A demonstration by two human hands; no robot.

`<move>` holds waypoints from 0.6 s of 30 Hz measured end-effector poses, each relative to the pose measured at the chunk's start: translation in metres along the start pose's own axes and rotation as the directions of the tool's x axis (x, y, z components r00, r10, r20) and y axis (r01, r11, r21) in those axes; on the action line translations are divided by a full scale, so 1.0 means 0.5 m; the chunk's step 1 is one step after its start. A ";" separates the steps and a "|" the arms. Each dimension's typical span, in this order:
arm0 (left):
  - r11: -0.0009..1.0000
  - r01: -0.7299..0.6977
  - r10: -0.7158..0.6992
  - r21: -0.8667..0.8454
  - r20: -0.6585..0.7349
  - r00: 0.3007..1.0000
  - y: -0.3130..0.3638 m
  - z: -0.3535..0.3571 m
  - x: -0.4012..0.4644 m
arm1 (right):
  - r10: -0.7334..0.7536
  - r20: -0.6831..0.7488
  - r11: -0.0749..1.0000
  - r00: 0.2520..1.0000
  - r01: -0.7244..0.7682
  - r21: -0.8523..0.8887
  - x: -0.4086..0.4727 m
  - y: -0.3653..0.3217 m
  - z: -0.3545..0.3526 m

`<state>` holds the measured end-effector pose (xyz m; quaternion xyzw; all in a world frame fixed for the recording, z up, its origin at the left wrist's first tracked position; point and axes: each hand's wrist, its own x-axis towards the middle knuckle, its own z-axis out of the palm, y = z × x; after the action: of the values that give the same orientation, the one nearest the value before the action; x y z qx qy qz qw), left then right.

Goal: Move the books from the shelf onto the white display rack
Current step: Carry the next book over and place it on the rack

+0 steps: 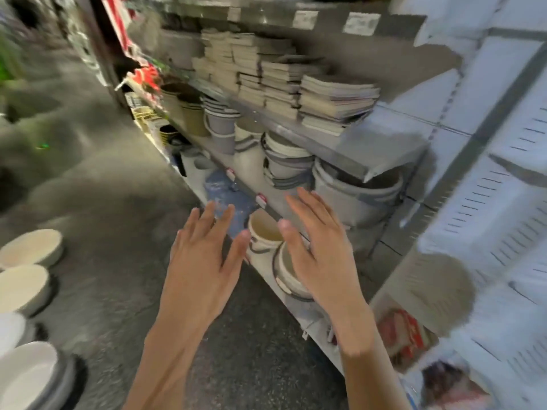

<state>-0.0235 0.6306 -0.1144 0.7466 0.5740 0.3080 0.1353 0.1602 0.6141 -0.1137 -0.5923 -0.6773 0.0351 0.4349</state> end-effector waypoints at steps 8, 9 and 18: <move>0.996 0.081 -0.083 -0.029 -0.043 0.996 -0.124 -0.047 0.250 | -0.030 0.030 0.991 0.999 0.026 0.129 0.282 -0.006 0.176; 0.995 0.092 -0.093 -0.027 -0.045 0.995 -0.143 -0.049 0.271 | -0.041 0.033 0.990 0.999 0.037 0.134 0.308 -0.008 0.199; 0.989 0.150 -0.150 -0.010 -0.077 0.986 -0.368 -0.057 0.517 | -0.075 0.056 0.983 0.996 0.064 0.173 0.525 0.004 0.464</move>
<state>-0.1440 0.9253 -0.1159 0.6884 0.6328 0.3269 0.1372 0.0365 0.9418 -0.1151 -0.5275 -0.7054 0.0963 0.4636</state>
